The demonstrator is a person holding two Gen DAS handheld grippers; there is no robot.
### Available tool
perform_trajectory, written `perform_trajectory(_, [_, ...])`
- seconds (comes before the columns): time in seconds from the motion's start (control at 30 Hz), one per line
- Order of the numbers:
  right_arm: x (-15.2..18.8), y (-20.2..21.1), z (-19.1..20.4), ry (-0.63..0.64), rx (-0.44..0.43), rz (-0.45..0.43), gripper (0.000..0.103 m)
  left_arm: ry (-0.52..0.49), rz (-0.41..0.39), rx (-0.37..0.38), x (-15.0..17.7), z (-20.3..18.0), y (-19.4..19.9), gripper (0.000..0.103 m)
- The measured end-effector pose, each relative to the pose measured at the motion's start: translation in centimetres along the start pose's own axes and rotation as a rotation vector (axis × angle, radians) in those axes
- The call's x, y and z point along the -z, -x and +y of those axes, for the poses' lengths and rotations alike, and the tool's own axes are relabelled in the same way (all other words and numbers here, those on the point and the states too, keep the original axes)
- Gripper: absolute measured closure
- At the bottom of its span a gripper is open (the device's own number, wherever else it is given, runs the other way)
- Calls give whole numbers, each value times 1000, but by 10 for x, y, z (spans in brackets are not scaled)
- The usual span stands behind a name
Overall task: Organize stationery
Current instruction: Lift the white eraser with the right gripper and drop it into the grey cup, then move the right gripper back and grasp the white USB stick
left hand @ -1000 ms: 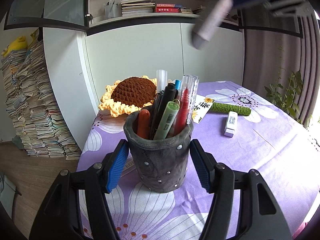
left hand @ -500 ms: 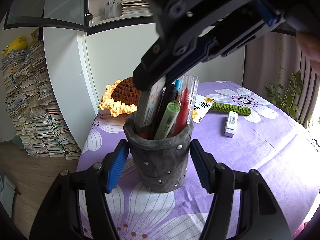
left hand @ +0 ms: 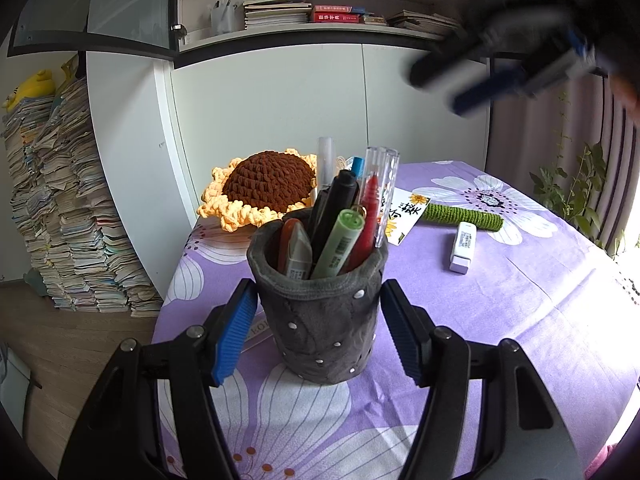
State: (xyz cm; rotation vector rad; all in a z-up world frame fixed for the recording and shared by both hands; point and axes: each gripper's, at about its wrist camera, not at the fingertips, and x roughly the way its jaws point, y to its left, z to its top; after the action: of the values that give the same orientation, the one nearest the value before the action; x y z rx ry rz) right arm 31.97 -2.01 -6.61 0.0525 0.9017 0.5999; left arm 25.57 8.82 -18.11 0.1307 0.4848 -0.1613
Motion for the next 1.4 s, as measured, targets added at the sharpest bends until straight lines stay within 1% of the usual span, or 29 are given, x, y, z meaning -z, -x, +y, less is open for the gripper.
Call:
perform_trajectory(0.03, [3,0,-15,-34,48,4,46,0,0,0,0,0,0,40])
perform_trajectory(0.07, [8,-2,-32,-79,96,18,46,0,0,0,0,0,0,40])
perform_trajectory(0.1, [15,-7,-52,-134,143,48,46,0,0,0,0,0,0,40])
perform_trajectory(0.17, [31,-24,-94,-268,212,143,46,0,0,-1,0,0,0,40])
perform_trajectory(0.23, [47,-36,-127,-387,215,199,46,-1,0,-1,0,0,0,39])
perform_trajectory(0.33, [60,-48,-158,-516,183,227,46,-4,0,-5,0,0,0,39])
perform_trajectory(0.4, [60,-56,-164,-544,176,236,46,-6,0,-7,0,0,1,39])
perform_trajectory(0.5, [54,-69,-162,-549,173,257,46,-7,-1,-9,0,0,1,39])
perform_trajectory(0.63, [42,-96,-155,-510,165,303,46,-6,-1,-8,0,0,1,39])
perform_trajectory(0.7, [40,-109,-153,-490,180,336,46,-5,0,-6,0,0,1,39])
perform_trajectory(0.73, [40,-115,-154,-500,186,344,46,-4,1,-4,0,0,1,39])
perform_trajectory(0.8, [39,-123,-156,-522,184,354,46,0,2,0,0,1,1,39])
perform_trajectory(0.83, [37,-123,-156,-522,191,339,47,2,2,2,0,1,1,39])
perform_trajectory(0.87, [34,-124,-155,-517,199,335,51,3,3,3,0,1,1,39])
perform_trajectory(0.9, [32,-126,-155,-508,204,337,61,4,3,4,0,1,1,39])
perform_trajectory(0.93, [30,-128,-153,-493,209,343,66,4,3,4,0,1,1,39])
perform_trajectory(0.97, [27,-130,-150,-464,221,345,70,4,3,5,0,0,1,39])
perform_trajectory(1.0, [25,-131,-144,-415,234,346,72,5,3,5,0,0,1,39])
perform_trajectory(1.13, [26,-131,-114,-224,285,360,74,5,3,5,0,0,1,39])
perform_trajectory(1.23, [37,-122,-92,-121,258,386,74,5,3,5,0,0,1,39])
perform_trajectory(1.4, [61,-91,-61,50,253,401,74,6,3,6,0,1,1,39])
